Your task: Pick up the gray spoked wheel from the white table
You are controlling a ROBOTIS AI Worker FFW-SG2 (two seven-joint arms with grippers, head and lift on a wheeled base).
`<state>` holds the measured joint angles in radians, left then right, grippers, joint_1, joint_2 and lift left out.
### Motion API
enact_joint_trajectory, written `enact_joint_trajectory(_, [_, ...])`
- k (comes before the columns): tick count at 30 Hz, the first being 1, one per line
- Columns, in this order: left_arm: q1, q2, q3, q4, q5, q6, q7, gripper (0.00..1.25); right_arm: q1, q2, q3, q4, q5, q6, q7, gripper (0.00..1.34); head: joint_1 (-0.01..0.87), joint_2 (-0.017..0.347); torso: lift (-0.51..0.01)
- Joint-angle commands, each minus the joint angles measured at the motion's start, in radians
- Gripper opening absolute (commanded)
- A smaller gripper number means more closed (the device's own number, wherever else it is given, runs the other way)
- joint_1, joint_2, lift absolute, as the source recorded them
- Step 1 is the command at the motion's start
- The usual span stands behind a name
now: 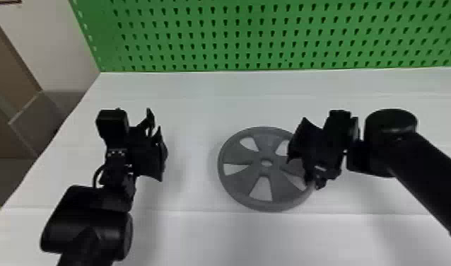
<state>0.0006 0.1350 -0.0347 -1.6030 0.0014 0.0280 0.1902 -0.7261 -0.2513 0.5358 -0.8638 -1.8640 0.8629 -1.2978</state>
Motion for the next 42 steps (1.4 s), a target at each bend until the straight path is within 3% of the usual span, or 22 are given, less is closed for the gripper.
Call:
enact_joint_trajectory(1, [-0.001, 0.000, -0.001, 0.000, 0.000, 0.003, 0.000, 0.72, -0.004, 0.001, 0.000, 0.000, -0.007, 0.013, 0.000, 0.21, 0.779, 0.112, -0.068])
enact_joint_trajectory(9, [0.001, 0.000, -0.001, 0.000, 0.000, 0.004, 0.000, 0.72, -0.007, 0.004, -0.011, 0.009, -0.017, 0.036, -0.002, 0.21, 0.779, 0.112, -0.068])
enact_joint_trajectory(18, [0.006, 0.000, 0.004, 0.000, 0.002, 0.004, 0.000, 0.71, -0.001, 0.009, -0.085, -0.037, 0.055, 0.065, -0.002, 0.21, 0.779, 0.110, -0.068])
enact_joint_trajectory(25, [0.007, 0.000, 0.004, 0.000, 0.003, 0.004, 0.000, 0.71, 0.004, 0.014, -0.171, -0.103, 0.152, 0.087, -0.002, 0.21, 0.779, 0.112, -0.068])
enact_joint_trajectory(31, [0.009, 0.000, 0.007, 0.000, 0.005, 0.004, 0.000, 0.71, 0.019, 0.018, -0.218, -0.187, 0.289, 0.091, 0.002, 0.21, 0.779, 0.112, -0.068])
enact_joint_trajectory(33, [0.009, 0.000, 0.006, 0.000, 0.005, 0.004, 0.000, 0.71, 0.024, 0.020, -0.226, -0.215, 0.330, 0.087, 0.017, 0.21, 0.779, 0.112, -0.068])
enact_joint_trajectory(35, [0.010, 0.000, 0.007, -0.002, 0.005, 0.004, 0.000, 0.72, 0.027, 0.020, -0.223, -0.231, 0.408, 0.088, 0.110, 0.21, 0.779, 0.112, -0.068])
enact_joint_trajectory(42, [0.012, 0.000, 0.010, -0.003, 0.008, 0.004, 0.000, 0.71, 0.047, 0.038, -0.249, -0.264, 0.556, 0.071, 0.249, 0.21, 0.779, 0.112, -0.068])
